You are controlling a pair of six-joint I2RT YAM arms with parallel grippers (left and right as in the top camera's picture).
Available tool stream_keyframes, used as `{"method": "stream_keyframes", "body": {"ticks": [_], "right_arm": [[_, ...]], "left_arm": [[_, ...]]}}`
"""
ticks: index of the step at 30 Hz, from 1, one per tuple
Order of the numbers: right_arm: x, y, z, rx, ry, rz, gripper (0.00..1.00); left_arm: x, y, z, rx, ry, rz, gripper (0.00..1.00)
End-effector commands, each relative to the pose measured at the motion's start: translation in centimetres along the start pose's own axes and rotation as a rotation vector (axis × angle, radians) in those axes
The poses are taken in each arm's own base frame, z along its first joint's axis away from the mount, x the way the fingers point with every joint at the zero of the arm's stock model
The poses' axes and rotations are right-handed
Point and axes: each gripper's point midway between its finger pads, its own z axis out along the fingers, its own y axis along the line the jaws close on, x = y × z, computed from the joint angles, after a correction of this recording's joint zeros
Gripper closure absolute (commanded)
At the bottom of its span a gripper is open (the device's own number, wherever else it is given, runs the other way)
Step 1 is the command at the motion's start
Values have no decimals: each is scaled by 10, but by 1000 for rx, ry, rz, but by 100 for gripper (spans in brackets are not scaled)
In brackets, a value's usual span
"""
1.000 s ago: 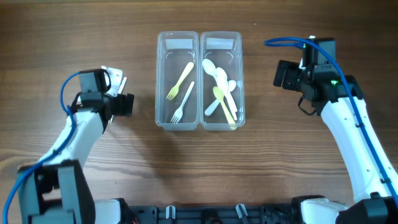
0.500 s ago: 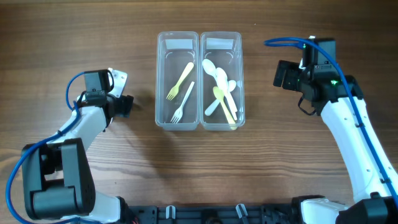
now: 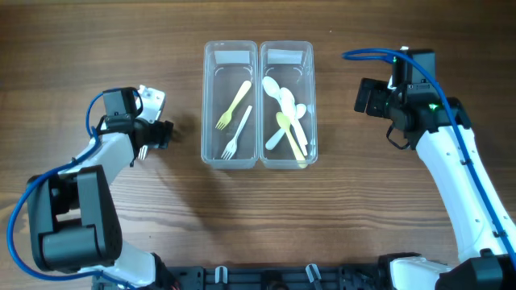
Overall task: Pack container
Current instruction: 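Lower the left gripper onto the white knife and grasp it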
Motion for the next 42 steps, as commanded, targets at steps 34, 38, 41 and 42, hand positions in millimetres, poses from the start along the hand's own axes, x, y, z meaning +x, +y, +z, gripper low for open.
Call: {"method": "stream_keyframes", "body": {"ticks": [34,38,41,42], "right_arm": [[-6,-3,-1,16,-14,-9,0],[-6,-3,-1,16,-14,-9,0],[-6,-3,-1,16,-14,-9,1],[-6,-3,-1,16,-14,-9,0]], "left_arm": [[-32,-4,-57,-29,-114,-31,52],[7,-5,-19,12,26,-68,48],[26,-7,-4,31,89,-88,48],[32,-7,0,35,105,-93,51]]}}
